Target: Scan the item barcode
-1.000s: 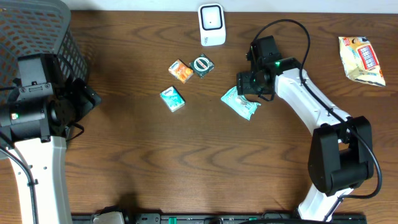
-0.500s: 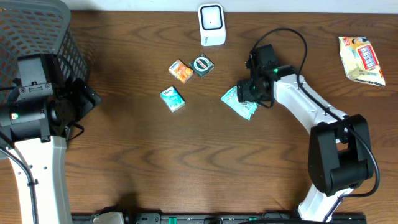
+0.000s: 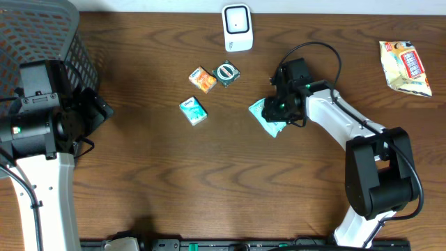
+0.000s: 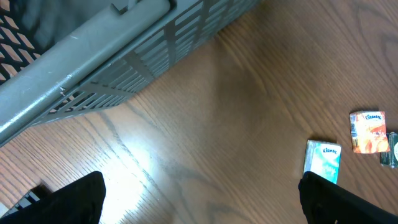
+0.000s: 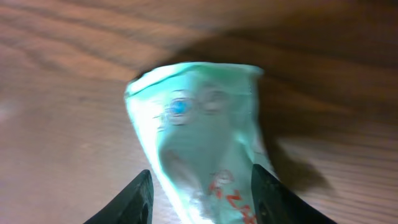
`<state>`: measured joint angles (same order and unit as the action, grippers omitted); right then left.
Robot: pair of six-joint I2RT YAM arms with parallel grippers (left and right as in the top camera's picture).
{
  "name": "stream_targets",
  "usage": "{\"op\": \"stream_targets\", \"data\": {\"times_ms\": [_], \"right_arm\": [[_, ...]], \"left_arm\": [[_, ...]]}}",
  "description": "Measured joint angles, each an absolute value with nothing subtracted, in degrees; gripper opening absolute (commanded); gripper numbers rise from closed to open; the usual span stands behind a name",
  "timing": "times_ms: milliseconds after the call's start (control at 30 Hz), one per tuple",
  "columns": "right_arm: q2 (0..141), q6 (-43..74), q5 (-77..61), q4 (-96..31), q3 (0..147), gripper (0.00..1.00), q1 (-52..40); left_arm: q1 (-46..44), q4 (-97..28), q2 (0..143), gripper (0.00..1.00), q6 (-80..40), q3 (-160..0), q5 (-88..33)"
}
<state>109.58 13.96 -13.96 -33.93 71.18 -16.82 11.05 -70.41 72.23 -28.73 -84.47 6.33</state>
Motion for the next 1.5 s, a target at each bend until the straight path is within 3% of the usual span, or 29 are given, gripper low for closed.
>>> {"op": "stream_targets", "data": {"times_ms": [567, 1000, 1100, 1267, 1500], "right_arm": [[109.4, 15.03, -26.15, -36.45, 71.11, 0.58, -21.19], [102.1, 15.51, -15.94, -39.94, 71.13, 0.58, -23.55], [102.1, 16.62, -13.8, -39.68, 71.13, 0.68, -25.08], [102.1, 18.17, -11.9, -39.66, 71.13, 0.74, -25.47], [102.1, 21.82, -11.18, -39.57, 71.13, 0.98, -25.47]], "left_arm": [[11.05, -70.43, 72.23, 0.98, -28.73, -84.47, 6.33], [11.05, -70.43, 72.23, 0.98, -28.73, -84.47, 6.33], [11.05, -70.41, 72.23, 0.98, -28.71, -84.47, 6.33], [11.05, -70.41, 72.23, 0.97, -28.71, -84.47, 6.33], [11.05, -70.41, 72.23, 0.98, -28.73, -84.47, 6.33]]}}
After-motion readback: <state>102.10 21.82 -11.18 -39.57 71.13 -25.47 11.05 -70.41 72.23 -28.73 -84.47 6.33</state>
